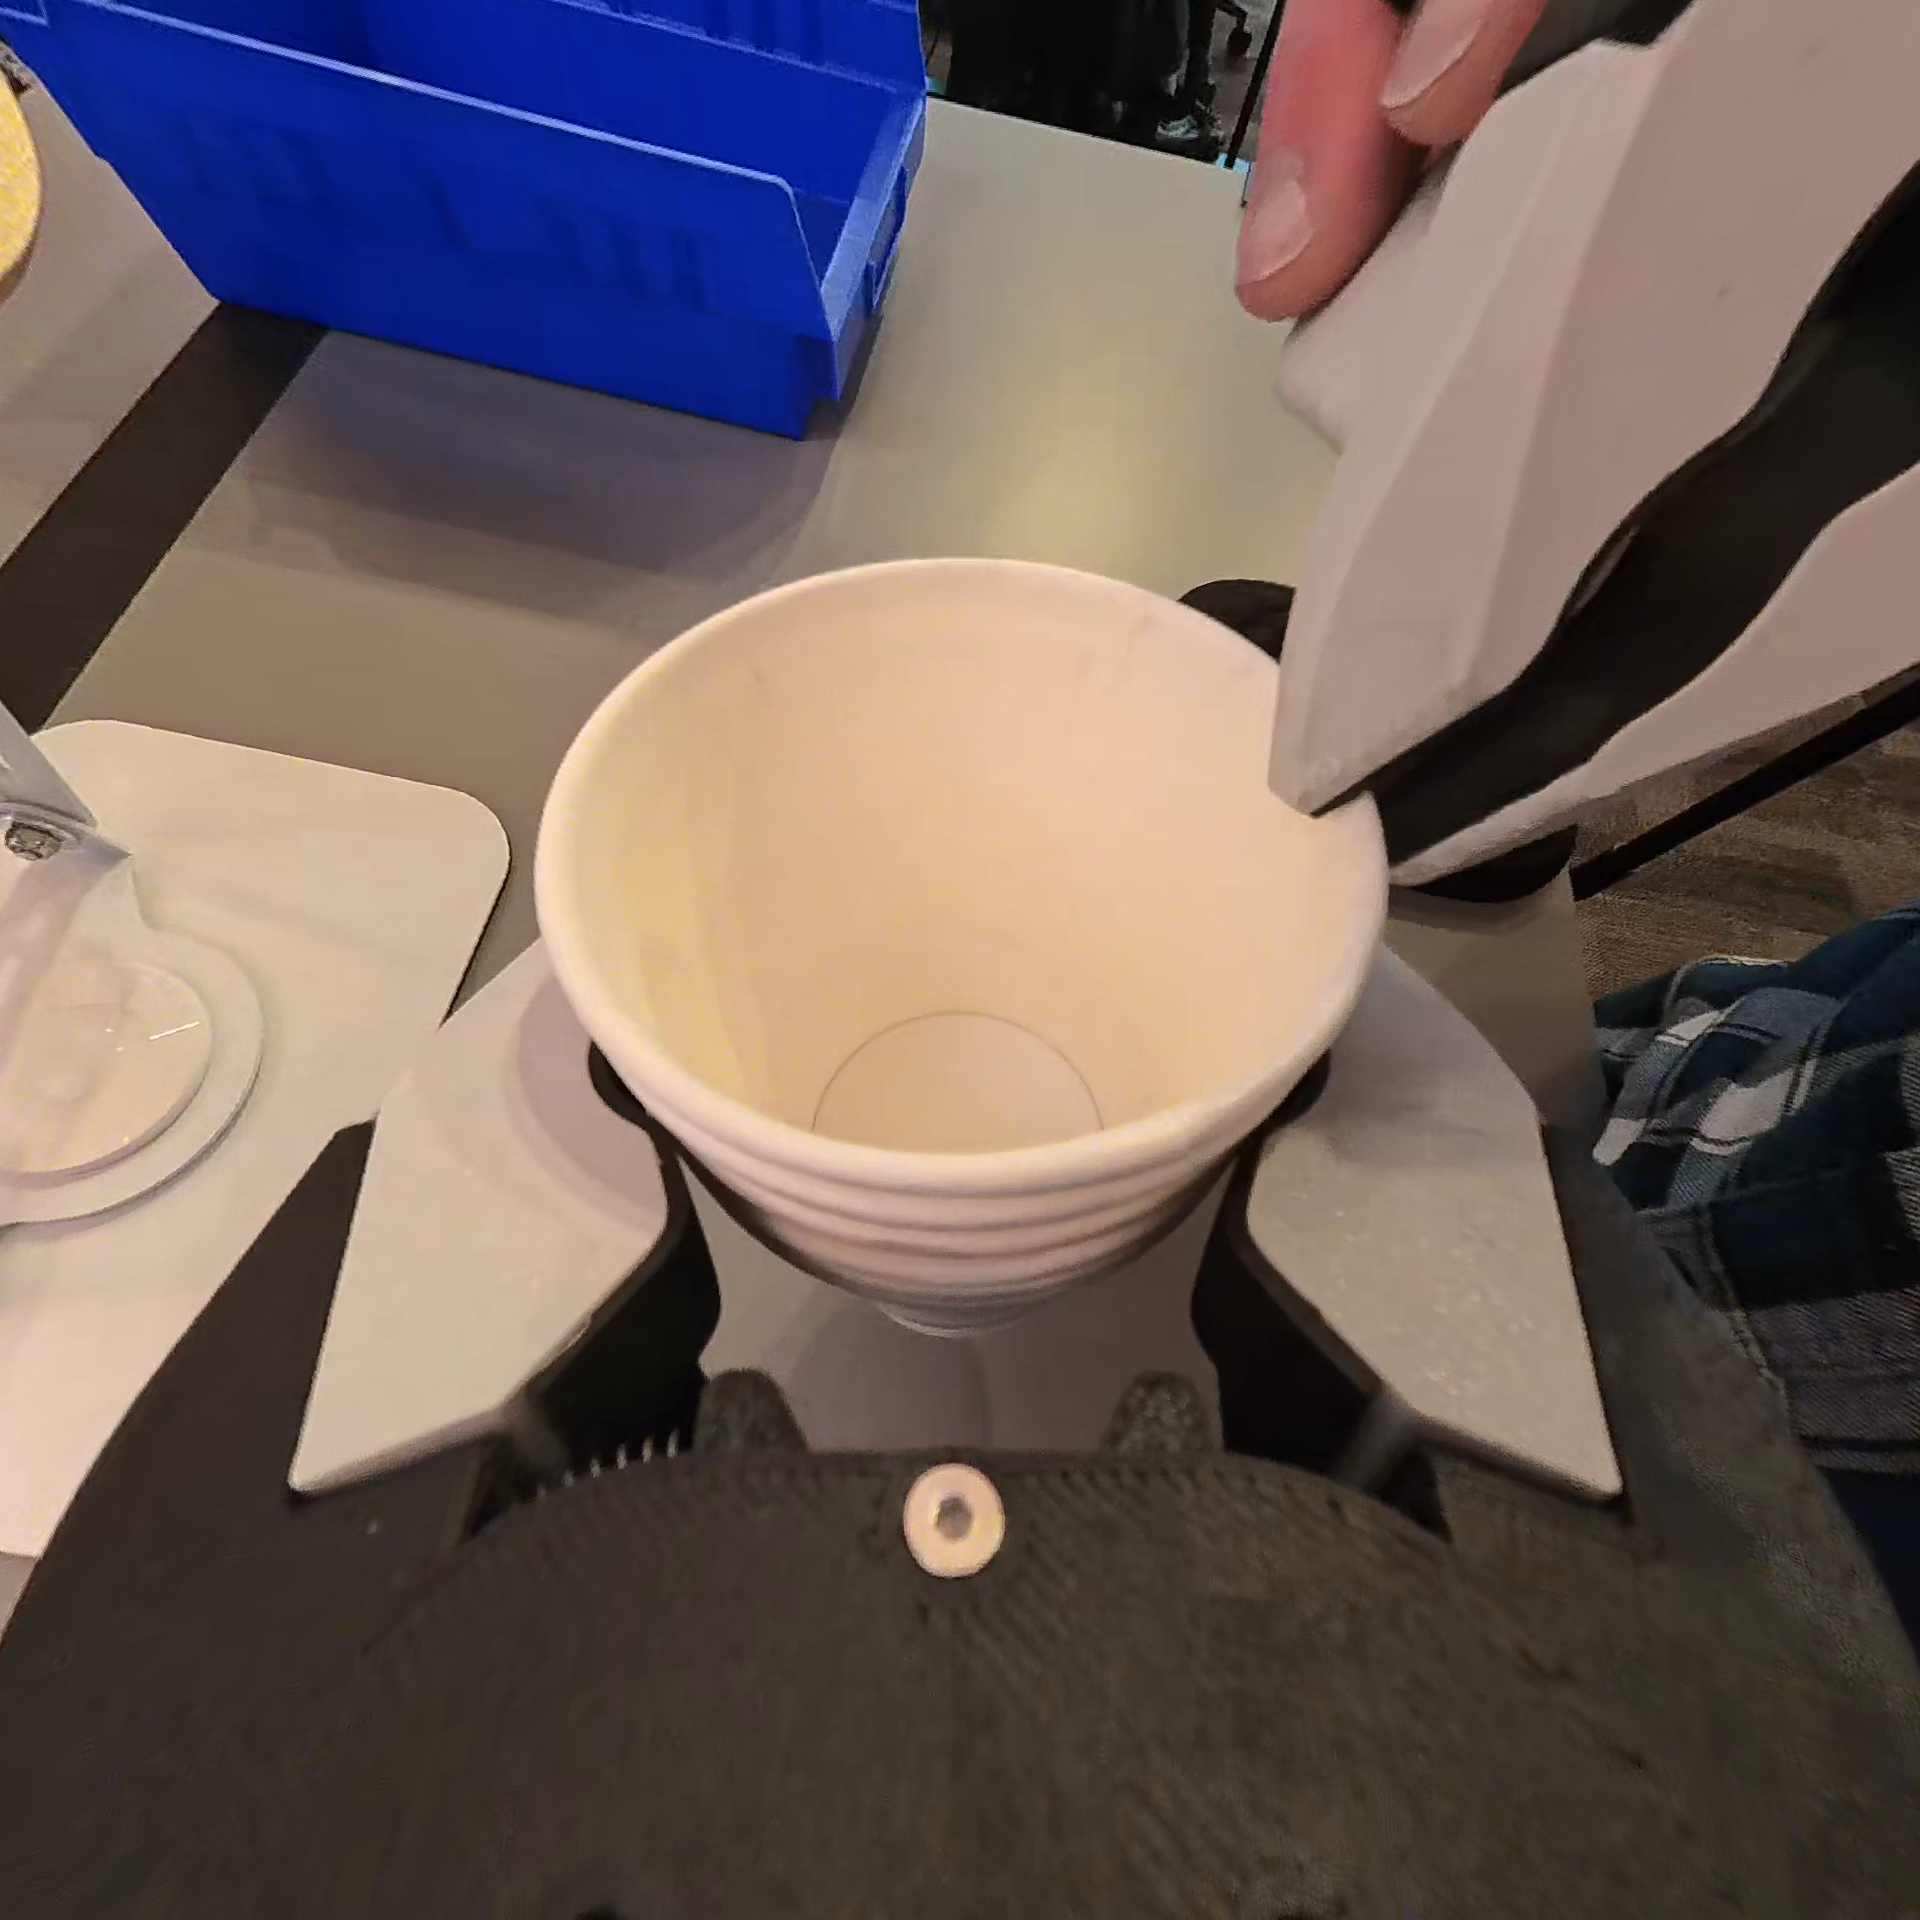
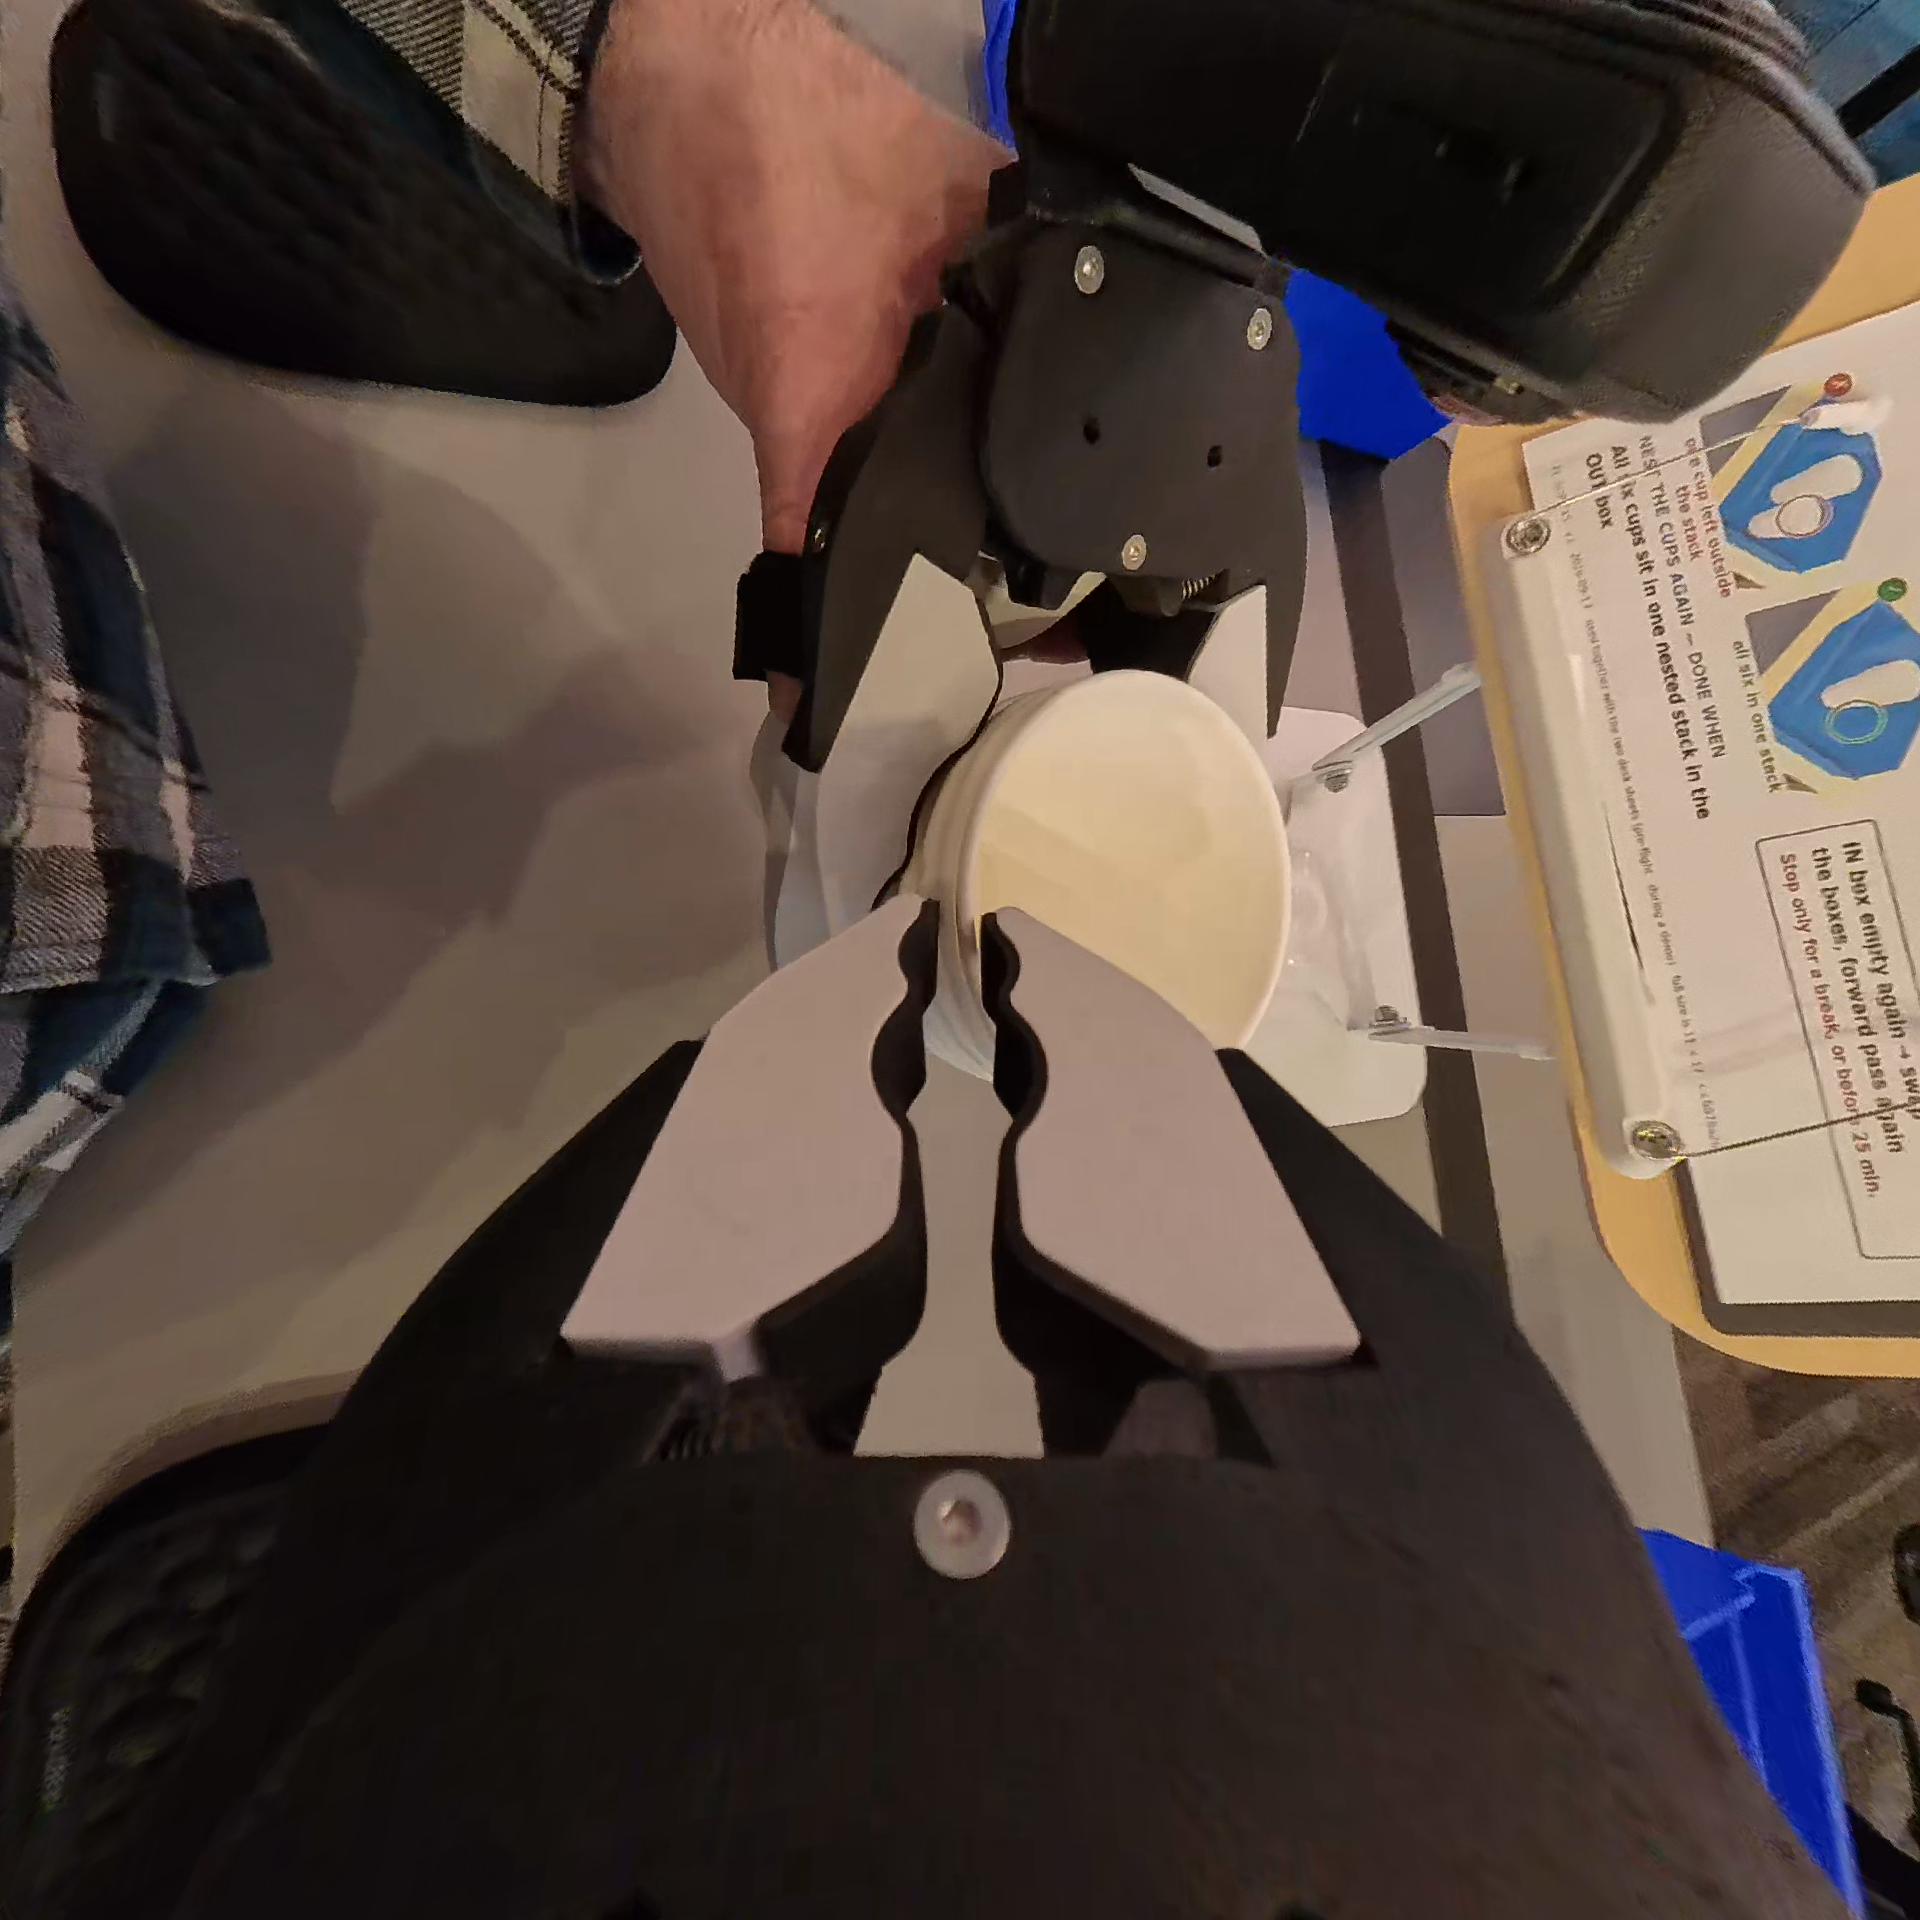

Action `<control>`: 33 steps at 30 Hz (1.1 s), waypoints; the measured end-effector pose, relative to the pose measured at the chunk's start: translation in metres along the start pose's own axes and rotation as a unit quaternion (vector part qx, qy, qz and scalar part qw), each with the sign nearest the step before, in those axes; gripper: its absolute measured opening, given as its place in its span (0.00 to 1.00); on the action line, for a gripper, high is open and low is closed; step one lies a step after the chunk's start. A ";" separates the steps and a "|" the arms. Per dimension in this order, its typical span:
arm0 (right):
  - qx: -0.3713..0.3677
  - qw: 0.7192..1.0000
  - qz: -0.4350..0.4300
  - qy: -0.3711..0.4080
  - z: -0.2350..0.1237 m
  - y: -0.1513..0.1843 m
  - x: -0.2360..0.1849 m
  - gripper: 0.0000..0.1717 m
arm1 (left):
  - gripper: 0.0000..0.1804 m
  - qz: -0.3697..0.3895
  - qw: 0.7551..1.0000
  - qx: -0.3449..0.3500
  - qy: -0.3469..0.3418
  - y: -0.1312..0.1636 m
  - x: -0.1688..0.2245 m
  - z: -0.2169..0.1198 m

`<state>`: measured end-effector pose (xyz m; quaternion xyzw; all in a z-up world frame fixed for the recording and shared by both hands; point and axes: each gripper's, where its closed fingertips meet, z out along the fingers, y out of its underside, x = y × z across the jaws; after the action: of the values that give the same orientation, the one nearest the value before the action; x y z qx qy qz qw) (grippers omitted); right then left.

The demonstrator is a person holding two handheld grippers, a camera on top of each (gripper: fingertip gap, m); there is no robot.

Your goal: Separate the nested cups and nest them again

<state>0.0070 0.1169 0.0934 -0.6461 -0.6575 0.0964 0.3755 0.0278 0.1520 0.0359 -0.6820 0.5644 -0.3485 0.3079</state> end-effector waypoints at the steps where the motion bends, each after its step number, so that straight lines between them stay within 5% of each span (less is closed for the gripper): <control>1: 0.005 1.000 0.010 -0.007 0.000 0.000 0.000 0.07 | 0.65 0.001 1.000 -0.001 0.002 0.000 0.000 0.001; 33: 0.026 0.999 -0.008 0.047 -0.024 0.012 0.031 0.02 | 0.63 -0.017 1.000 -0.017 0.012 0.002 -0.009 0.020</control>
<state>0.0343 0.1387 0.1140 -0.6349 -0.6412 0.0798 0.4235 0.0421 0.1607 0.0222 -0.6930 0.5619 -0.3518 0.2833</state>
